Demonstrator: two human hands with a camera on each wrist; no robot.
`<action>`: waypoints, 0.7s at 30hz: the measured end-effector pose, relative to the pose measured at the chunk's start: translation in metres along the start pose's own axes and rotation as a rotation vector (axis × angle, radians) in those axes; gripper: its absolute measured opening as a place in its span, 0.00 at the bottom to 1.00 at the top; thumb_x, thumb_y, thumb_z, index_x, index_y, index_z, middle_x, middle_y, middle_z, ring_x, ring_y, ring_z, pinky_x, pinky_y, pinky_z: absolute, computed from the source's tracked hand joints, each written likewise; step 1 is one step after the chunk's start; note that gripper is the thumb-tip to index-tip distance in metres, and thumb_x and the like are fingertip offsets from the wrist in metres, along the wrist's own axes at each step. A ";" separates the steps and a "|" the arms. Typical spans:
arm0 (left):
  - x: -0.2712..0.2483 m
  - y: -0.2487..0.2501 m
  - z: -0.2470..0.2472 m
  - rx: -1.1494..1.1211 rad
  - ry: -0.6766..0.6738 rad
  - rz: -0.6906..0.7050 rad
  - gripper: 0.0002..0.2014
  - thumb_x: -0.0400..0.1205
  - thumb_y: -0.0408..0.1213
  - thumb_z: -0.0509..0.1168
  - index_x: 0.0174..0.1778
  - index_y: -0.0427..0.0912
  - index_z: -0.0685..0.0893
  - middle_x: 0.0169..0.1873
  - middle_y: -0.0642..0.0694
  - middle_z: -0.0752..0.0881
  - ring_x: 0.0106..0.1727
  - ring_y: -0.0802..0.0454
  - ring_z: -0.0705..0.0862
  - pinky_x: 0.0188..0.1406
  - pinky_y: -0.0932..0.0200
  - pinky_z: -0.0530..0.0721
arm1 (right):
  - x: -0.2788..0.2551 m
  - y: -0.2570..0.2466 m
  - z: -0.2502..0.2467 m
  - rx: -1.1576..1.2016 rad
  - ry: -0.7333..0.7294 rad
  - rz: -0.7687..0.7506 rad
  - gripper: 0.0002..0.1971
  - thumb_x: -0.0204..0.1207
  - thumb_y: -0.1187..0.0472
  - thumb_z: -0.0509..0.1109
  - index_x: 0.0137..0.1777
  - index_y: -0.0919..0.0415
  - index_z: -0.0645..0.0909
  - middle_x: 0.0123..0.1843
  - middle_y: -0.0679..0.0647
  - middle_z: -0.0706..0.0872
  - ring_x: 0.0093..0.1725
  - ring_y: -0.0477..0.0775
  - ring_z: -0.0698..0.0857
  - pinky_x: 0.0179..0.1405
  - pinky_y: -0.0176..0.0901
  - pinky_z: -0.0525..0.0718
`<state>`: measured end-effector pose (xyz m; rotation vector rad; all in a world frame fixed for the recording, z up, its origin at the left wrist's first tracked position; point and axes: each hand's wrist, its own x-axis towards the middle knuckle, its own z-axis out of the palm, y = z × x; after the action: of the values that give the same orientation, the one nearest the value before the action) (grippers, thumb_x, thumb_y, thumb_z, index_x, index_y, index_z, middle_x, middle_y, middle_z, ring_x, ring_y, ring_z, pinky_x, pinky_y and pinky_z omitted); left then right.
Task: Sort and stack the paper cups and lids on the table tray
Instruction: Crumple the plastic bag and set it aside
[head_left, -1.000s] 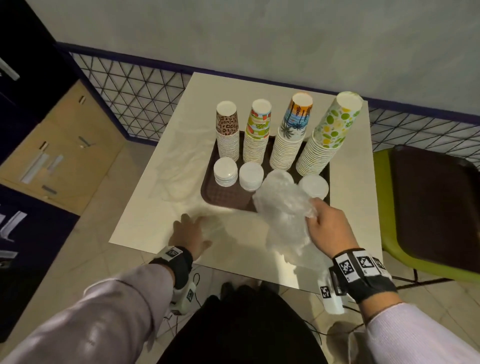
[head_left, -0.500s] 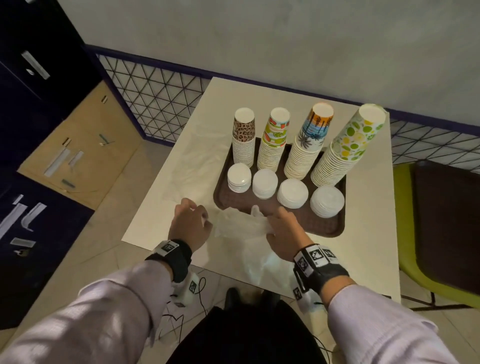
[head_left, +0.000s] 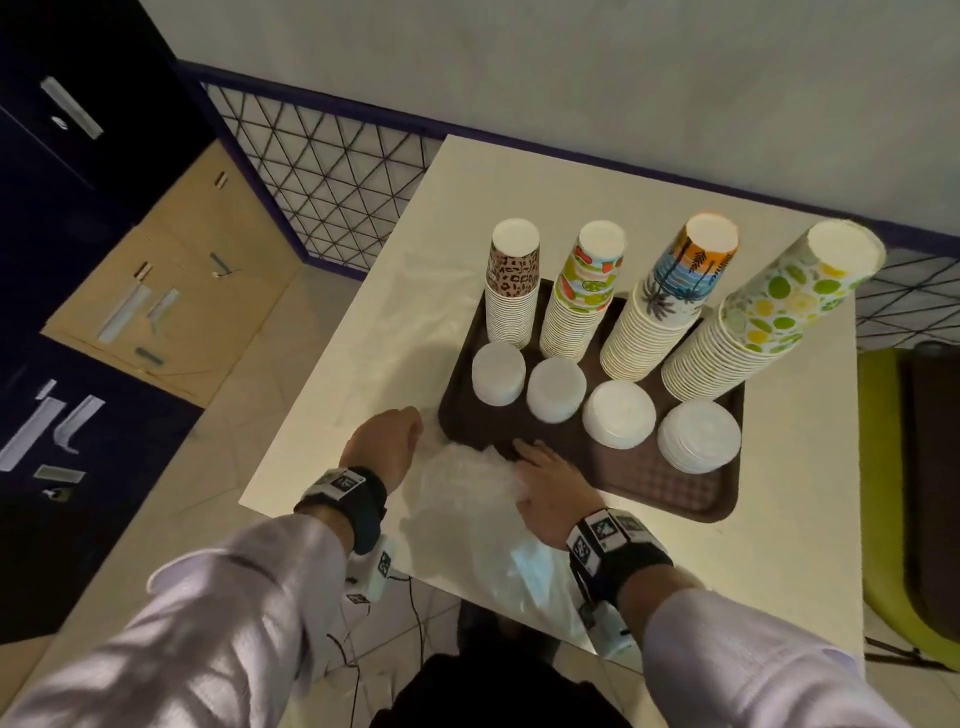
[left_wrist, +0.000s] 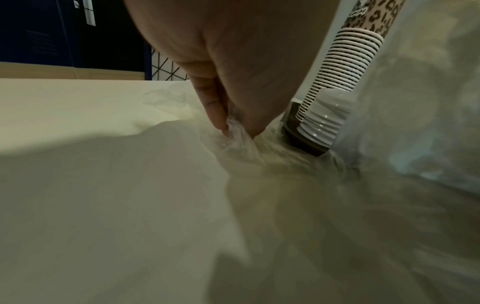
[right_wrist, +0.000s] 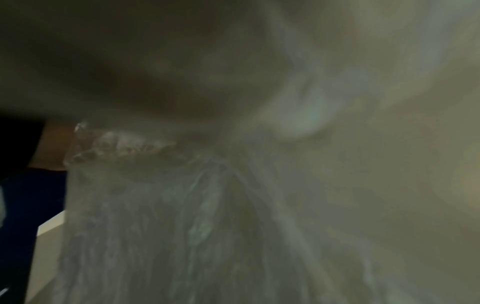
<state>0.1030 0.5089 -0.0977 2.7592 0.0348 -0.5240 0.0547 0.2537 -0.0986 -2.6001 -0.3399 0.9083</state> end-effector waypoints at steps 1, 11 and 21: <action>0.001 0.000 -0.002 -0.031 -0.005 -0.003 0.14 0.88 0.34 0.61 0.69 0.48 0.80 0.55 0.43 0.89 0.55 0.39 0.87 0.53 0.50 0.82 | 0.000 -0.001 -0.001 0.016 0.009 0.003 0.33 0.84 0.58 0.61 0.89 0.49 0.58 0.92 0.46 0.51 0.91 0.54 0.48 0.88 0.64 0.53; -0.007 -0.004 -0.044 -0.076 0.103 0.025 0.15 0.89 0.32 0.60 0.67 0.42 0.88 0.59 0.37 0.83 0.61 0.37 0.85 0.65 0.46 0.82 | 0.006 -0.006 -0.009 0.098 -0.008 0.048 0.31 0.85 0.59 0.60 0.88 0.57 0.60 0.91 0.49 0.54 0.91 0.55 0.50 0.87 0.68 0.54; -0.030 -0.010 -0.097 -0.131 0.253 0.035 0.13 0.89 0.29 0.58 0.61 0.40 0.88 0.58 0.37 0.84 0.57 0.37 0.84 0.55 0.56 0.74 | 0.012 -0.003 -0.008 0.139 -0.008 0.065 0.30 0.86 0.59 0.59 0.88 0.57 0.60 0.91 0.49 0.57 0.90 0.54 0.53 0.87 0.63 0.58</action>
<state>0.1086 0.5511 -0.0046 2.6746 0.0772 -0.1550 0.0689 0.2585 -0.0981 -2.4932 -0.1875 0.9300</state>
